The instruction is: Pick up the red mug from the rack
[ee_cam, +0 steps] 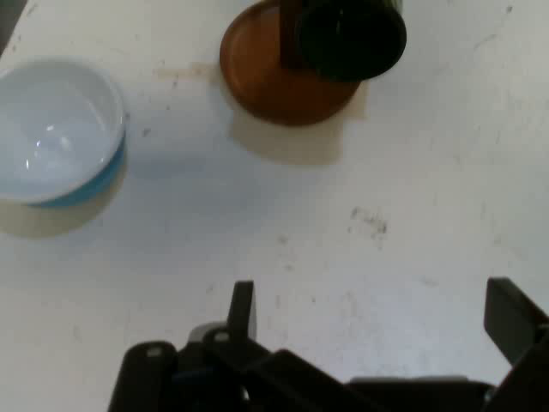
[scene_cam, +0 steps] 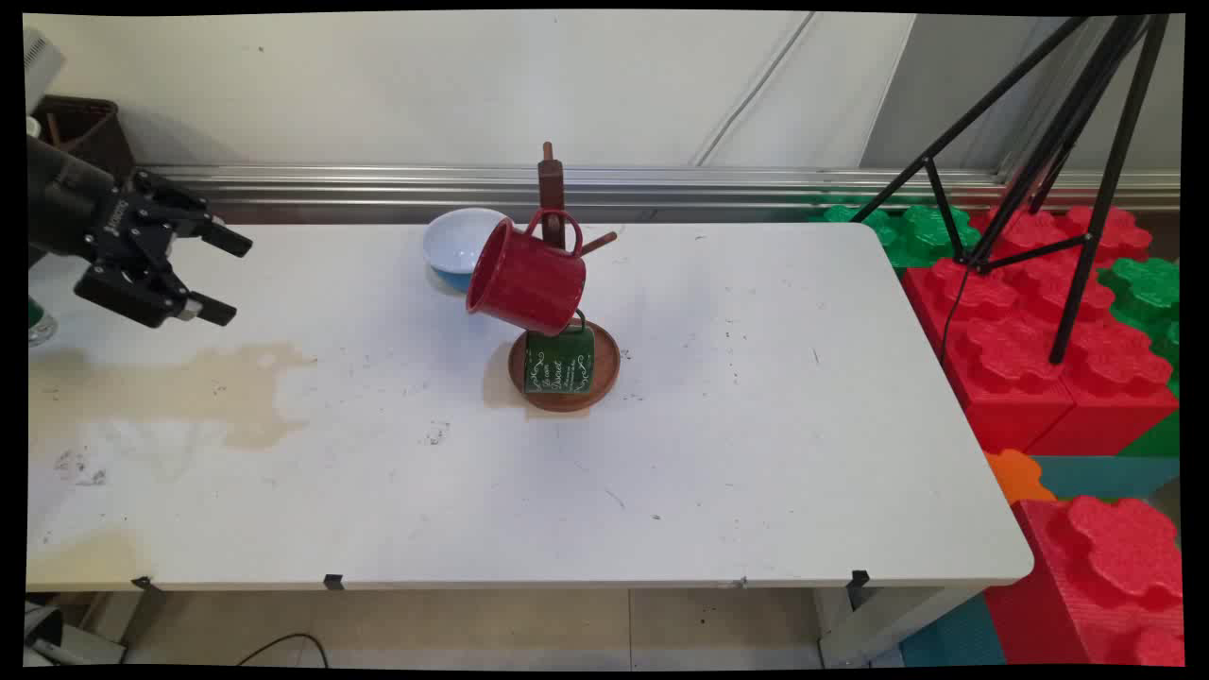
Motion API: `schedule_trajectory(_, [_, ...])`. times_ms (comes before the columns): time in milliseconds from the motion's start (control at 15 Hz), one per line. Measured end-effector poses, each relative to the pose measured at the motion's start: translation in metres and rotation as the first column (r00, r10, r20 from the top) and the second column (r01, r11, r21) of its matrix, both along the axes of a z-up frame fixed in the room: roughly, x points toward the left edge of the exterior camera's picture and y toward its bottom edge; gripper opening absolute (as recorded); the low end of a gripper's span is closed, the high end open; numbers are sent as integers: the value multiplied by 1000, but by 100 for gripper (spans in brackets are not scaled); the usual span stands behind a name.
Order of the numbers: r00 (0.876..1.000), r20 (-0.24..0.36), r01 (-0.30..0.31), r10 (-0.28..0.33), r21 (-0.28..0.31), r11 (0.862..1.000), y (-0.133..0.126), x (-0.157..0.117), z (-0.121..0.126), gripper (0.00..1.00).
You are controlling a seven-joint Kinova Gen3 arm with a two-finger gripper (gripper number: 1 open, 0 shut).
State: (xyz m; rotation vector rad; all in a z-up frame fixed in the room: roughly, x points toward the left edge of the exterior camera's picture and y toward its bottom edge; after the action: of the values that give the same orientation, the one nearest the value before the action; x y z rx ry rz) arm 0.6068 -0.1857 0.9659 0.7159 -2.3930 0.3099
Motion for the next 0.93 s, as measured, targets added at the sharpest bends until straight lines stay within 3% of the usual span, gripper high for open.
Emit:
schedule_trajectory(333, [995,-68,-77,78,20,997,12,-12,18,100])
schedule_trajectory(933, [967,-185,-169,174,42,985,15,-59,36,100])
